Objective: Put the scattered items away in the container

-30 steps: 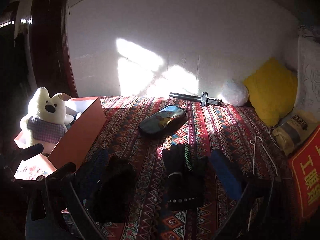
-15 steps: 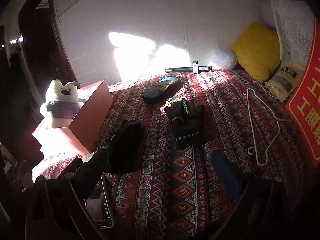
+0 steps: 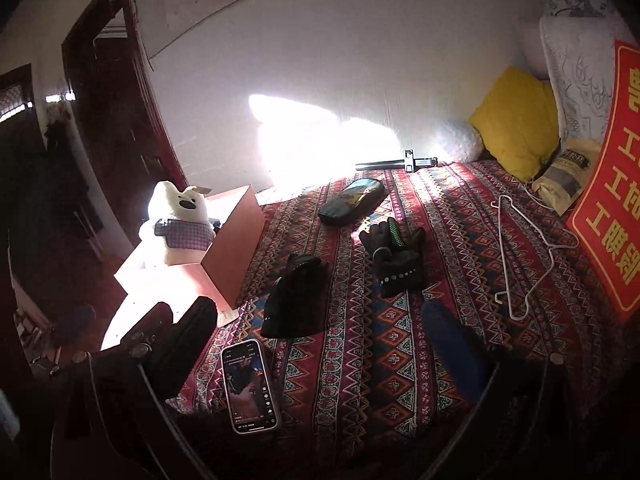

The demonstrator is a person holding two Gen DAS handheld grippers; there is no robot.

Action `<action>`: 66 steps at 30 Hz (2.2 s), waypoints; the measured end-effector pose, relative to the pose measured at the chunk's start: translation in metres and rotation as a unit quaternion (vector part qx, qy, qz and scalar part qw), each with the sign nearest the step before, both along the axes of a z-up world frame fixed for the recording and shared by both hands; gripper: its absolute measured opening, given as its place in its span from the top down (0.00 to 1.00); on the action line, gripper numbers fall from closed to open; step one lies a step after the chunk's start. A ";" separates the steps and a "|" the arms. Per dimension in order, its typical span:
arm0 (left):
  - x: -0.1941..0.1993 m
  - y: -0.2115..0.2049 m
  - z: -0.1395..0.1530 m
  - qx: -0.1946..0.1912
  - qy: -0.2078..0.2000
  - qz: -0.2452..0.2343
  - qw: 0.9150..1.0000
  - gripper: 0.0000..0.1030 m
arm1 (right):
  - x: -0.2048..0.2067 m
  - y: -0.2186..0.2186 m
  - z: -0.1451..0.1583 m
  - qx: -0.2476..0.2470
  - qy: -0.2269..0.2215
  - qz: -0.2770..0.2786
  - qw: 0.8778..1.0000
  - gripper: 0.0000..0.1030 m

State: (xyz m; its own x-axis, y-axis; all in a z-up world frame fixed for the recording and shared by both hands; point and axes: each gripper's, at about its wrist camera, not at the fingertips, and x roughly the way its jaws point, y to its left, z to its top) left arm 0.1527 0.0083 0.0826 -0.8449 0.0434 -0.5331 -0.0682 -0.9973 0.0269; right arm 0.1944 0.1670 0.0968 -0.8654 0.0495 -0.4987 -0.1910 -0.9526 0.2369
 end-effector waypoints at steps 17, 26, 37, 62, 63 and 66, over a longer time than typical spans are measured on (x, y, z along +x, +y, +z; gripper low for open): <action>0.038 -0.106 0.012 0.020 0.023 0.108 0.994 0.00 | -0.002 -0.101 0.023 0.040 0.013 0.125 0.991 0.01; 0.047 -0.114 0.014 0.017 0.029 0.113 0.993 0.00 | 0.004 -0.113 0.027 0.052 0.015 0.135 0.989 0.01; 0.058 -0.114 0.023 0.016 0.044 0.118 0.992 0.00 | 0.013 -0.116 0.035 0.057 0.028 0.132 0.989 0.01; 0.091 -0.114 0.039 0.012 0.079 0.131 0.988 0.00 | 0.039 -0.123 0.049 0.053 0.055 0.131 0.988 0.01; 0.092 -0.114 0.040 0.011 0.081 0.132 0.988 0.00 | 0.041 -0.123 0.050 0.054 0.056 0.131 0.988 0.01; 0.097 -0.114 0.042 0.012 0.085 0.134 0.987 0.00 | 0.044 -0.123 0.051 0.053 0.059 0.131 0.988 0.01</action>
